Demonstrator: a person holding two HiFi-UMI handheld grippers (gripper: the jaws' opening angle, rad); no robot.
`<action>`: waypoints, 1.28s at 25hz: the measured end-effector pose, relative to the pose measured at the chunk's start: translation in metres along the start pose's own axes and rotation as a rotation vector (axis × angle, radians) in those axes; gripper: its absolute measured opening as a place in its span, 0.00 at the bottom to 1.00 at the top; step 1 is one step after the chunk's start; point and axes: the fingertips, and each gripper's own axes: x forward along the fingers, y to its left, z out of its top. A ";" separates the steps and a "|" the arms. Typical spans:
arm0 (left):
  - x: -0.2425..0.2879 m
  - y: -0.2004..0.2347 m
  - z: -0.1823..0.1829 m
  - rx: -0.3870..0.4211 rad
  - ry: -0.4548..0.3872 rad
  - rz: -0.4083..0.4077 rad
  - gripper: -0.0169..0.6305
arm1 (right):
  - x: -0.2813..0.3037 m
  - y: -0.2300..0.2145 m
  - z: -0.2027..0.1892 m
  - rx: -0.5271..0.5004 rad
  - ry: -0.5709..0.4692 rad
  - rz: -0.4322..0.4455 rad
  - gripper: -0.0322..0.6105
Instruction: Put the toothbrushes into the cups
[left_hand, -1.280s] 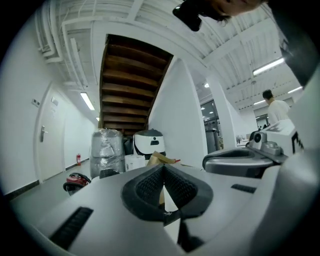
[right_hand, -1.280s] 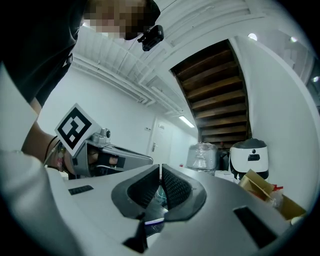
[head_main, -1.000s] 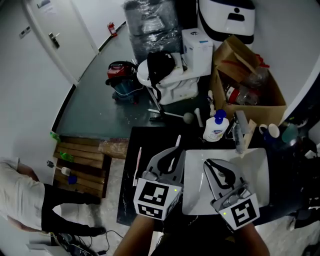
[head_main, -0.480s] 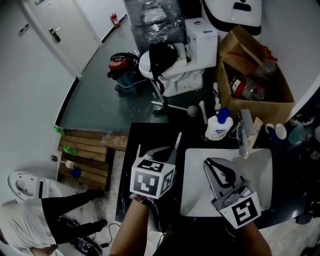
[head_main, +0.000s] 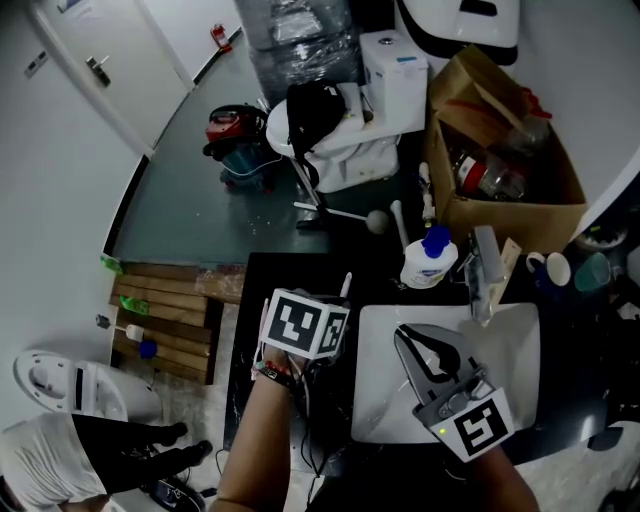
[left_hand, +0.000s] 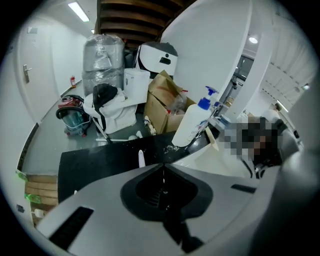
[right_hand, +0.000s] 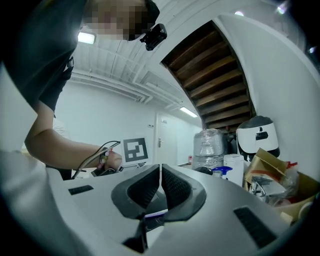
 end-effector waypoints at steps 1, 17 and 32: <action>0.005 0.003 0.000 -0.012 0.019 0.000 0.04 | 0.001 -0.001 -0.001 0.005 0.000 0.004 0.11; 0.053 0.032 -0.012 -0.133 0.177 -0.021 0.15 | 0.012 -0.009 -0.021 0.058 0.024 0.053 0.11; 0.078 0.043 -0.026 -0.120 0.321 0.043 0.14 | 0.015 -0.016 -0.030 0.081 0.029 0.050 0.11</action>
